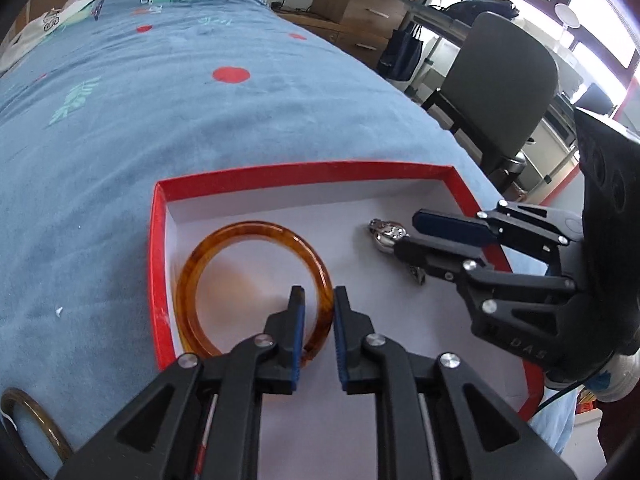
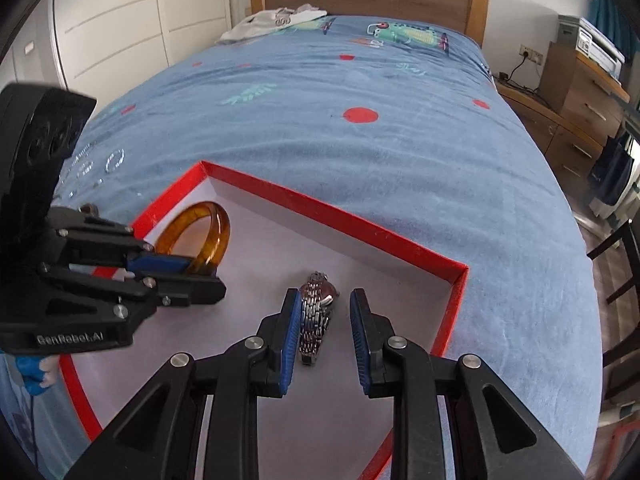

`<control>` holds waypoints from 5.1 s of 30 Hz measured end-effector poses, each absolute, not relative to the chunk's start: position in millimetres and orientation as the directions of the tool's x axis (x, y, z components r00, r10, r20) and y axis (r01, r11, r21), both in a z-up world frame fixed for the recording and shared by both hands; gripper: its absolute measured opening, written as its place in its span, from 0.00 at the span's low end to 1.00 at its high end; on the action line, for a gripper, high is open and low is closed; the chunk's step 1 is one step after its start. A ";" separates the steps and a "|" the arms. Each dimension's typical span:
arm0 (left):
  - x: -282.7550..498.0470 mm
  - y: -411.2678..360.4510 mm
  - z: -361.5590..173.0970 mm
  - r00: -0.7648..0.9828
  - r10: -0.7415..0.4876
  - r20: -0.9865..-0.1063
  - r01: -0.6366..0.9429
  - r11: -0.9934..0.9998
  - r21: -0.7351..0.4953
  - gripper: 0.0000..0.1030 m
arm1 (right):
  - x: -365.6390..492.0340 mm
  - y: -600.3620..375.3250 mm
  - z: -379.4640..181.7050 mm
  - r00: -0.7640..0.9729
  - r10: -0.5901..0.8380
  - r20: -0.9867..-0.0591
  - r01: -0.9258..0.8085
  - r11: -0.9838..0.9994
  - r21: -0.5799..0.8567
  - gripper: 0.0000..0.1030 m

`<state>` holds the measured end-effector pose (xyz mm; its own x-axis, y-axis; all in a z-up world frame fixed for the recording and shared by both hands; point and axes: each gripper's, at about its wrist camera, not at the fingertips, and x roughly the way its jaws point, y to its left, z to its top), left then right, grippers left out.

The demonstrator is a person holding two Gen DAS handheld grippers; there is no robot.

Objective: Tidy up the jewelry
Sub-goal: 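Carry the watch and amber bangle into the red box and open both tools, then lift both tools out of the box and move back toward the jewelry, then grasp the dark brown bangle with the right tool while the left tool grasps the beaded bracelet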

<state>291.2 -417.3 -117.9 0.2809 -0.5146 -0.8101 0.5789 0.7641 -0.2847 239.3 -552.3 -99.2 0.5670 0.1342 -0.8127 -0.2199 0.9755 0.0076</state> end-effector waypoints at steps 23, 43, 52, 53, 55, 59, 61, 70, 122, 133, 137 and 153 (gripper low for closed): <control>286.9 -397.1 -115.6 0.341 -0.481 -0.808 0.479 0.828 -0.291 0.17 | 240.9 -538.7 -89.6 0.595 0.144 -0.790 -0.260 0.965 -0.020 0.41; 245.6 -351.5 -27.1 0.417 -0.551 -0.723 0.493 0.805 -0.329 0.44 | 200.9 -533.3 -9.8 0.651 0.089 -0.754 -0.218 0.973 -0.074 0.50; 188.1 -241.0 32.5 0.535 -0.453 -0.713 0.414 0.876 -0.246 0.45 | 135.6 -488.6 41.6 0.692 0.094 -0.716 -0.193 0.980 -0.057 0.53; 180.6 -223.8 40.1 0.552 -0.442 -0.708 0.402 0.884 -0.239 0.45 | 127.4 -481.2 48.1 0.698 0.101 -0.709 -0.193 0.980 -0.050 0.53; 166.2 -191.3 52.3 0.585 -0.414 -0.697 0.378 0.900 -0.217 0.45 | 112.6 -466.6 59.2 0.710 0.118 -0.694 -0.198 0.980 -0.035 0.53; 143.7 -131.7 66.4 0.629 -0.356 -0.692 0.323 0.928 -0.184 0.45 | 85.6 -432.1 77.8 0.727 0.139 -0.672 -0.214 0.976 -0.030 0.53; 133.0 -94.2 71.7 0.650 -0.305 -0.696 0.278 0.948 -0.156 0.46 | 77.7 -417.8 83.7 0.734 0.146 -0.663 -0.219 0.975 -0.027 0.53; 106.4 19.9 73.4 0.716 -0.166 -0.678 0.127 0.986 -0.108 0.52 | 59.9 -362.0 86.3 0.738 0.215 -0.640 -0.269 0.963 0.014 0.53; 205.6 14.5 -94.2 0.571 -0.132 -0.810 0.065 0.991 -0.116 0.52 | 168.7 -297.3 -46.6 0.597 0.301 -0.743 -0.308 0.942 0.134 0.47; 204.7 -17.2 -99.0 0.546 -0.225 -0.807 0.129 0.974 -0.184 0.52 | 188.3 -293.9 -61.0 0.577 0.308 -0.756 -0.320 0.937 0.138 0.45; 202.5 -36.0 -99.7 0.525 -0.278 -0.804 0.170 0.960 -0.221 0.52 | 196.2 -290.9 -66.7 0.562 0.312 -0.766 -0.335 0.933 0.134 0.45; 206.3 -83.8 -126.1 0.407 -0.386 -0.828 0.259 0.918 -0.300 0.51 | 222.7 -270.8 -89.7 0.484 0.317 -0.816 -0.420 0.902 0.101 0.41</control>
<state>206.3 -83.8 -126.1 0.4072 -0.3860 -0.8278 0.2595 0.9179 -0.3003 222.7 -270.8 -89.7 0.4842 0.3170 -0.8155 -0.4201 0.9018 0.1012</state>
